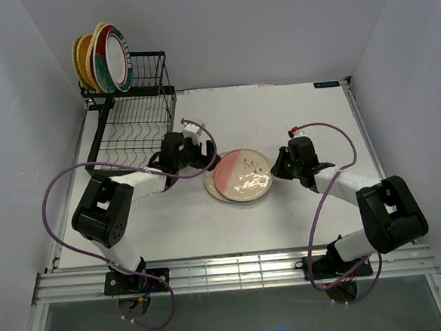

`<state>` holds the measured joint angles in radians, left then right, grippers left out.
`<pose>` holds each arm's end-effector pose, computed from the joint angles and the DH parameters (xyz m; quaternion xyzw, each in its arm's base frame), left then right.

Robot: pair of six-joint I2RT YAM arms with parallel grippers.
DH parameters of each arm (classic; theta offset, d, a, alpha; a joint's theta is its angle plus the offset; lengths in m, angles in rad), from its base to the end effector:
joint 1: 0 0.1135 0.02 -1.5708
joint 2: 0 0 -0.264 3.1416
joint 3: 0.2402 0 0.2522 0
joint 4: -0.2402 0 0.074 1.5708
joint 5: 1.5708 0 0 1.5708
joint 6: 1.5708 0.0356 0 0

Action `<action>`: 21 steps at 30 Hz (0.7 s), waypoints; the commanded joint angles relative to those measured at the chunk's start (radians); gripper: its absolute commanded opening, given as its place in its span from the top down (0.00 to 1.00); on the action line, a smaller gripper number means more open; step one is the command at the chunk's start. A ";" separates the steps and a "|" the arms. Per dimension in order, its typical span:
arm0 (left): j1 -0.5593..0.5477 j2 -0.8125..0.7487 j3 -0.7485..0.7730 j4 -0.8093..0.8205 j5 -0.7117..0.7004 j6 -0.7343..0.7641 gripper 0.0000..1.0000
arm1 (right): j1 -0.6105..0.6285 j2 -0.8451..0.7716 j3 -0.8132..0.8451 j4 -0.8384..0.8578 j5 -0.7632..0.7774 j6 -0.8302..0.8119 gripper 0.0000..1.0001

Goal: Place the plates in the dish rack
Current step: Pick up the plate at the center of the board.

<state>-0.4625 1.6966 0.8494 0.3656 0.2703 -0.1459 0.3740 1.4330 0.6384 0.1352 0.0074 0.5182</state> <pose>0.3146 -0.1675 0.1814 0.2025 0.8259 -0.2637 0.4553 0.2652 0.1038 0.1751 0.0663 0.8955 0.1869 0.3985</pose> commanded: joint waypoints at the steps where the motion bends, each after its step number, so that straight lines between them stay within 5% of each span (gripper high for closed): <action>1: -0.005 -0.031 0.031 -0.005 0.003 0.009 0.05 | -0.009 -0.036 0.014 0.015 0.060 -0.001 0.79; 9: -0.005 -0.031 0.033 -0.007 0.001 0.011 0.05 | -0.009 -0.046 0.014 0.012 0.043 -0.010 0.53; 18: -0.005 -0.034 0.034 -0.008 0.003 0.012 0.05 | 0.002 -0.132 0.027 -0.034 0.068 -0.072 0.43; 21: -0.005 -0.037 0.034 -0.010 0.003 0.011 0.05 | 0.013 -0.209 0.009 -0.046 0.105 -0.118 0.19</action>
<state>-0.4625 1.6966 0.8505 0.3645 0.2699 -0.1417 0.3763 1.2999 0.6384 0.0860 0.0708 0.4667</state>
